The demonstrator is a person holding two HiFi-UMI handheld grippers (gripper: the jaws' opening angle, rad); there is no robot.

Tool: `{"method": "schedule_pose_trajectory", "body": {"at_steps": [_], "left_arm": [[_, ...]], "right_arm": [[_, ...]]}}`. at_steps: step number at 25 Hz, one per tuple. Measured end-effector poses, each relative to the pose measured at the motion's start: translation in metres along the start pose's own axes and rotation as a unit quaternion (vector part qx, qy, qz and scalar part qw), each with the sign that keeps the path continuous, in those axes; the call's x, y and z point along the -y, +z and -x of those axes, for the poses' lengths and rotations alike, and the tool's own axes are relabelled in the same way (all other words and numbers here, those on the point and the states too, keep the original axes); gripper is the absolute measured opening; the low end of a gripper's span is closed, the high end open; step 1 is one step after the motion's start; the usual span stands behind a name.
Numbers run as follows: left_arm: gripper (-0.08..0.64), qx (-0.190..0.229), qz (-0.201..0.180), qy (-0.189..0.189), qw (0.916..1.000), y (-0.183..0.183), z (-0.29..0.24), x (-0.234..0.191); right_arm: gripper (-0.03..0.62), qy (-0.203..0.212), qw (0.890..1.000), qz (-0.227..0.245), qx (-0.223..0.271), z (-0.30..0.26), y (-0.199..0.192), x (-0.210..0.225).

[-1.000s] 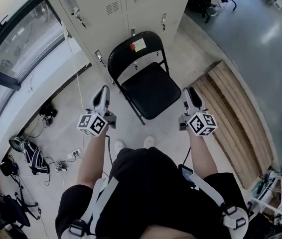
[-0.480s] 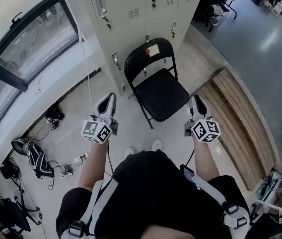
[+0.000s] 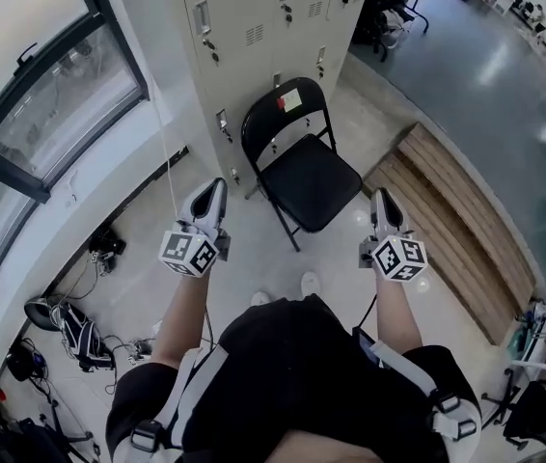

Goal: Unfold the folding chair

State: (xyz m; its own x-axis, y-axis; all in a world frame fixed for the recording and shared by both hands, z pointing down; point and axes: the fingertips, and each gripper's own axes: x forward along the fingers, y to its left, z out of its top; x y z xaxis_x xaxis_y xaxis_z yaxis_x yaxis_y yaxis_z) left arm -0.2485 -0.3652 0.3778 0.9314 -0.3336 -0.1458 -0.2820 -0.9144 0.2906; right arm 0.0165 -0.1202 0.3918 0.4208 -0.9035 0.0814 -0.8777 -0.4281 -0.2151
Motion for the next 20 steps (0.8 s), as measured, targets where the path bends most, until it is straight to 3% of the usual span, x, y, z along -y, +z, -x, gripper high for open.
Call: {"method": "schedule_pose_trajectory", "body": {"at_steps": [7, 14, 20], "left_arm": [[0.0, 0.025, -0.021, -0.025, 0.9991, 0.016, -0.007, 0.04], [0.0, 0.019, -0.015, -0.017, 0.9996, -0.014, -0.013, 0.073], [0.0, 0.015, -0.019, -0.022, 0.9995, -0.018, -0.016, 0.092]], "right_arm": [[0.011, 0.006, 1.0, 0.011, 0.02, 0.029, 0.022, 0.0], [0.005, -0.001, 1.0, 0.03, 0.006, 0.053, 0.015, 0.029], [0.005, -0.008, 1.0, 0.027, 0.005, 0.055, 0.015, 0.045]]}}
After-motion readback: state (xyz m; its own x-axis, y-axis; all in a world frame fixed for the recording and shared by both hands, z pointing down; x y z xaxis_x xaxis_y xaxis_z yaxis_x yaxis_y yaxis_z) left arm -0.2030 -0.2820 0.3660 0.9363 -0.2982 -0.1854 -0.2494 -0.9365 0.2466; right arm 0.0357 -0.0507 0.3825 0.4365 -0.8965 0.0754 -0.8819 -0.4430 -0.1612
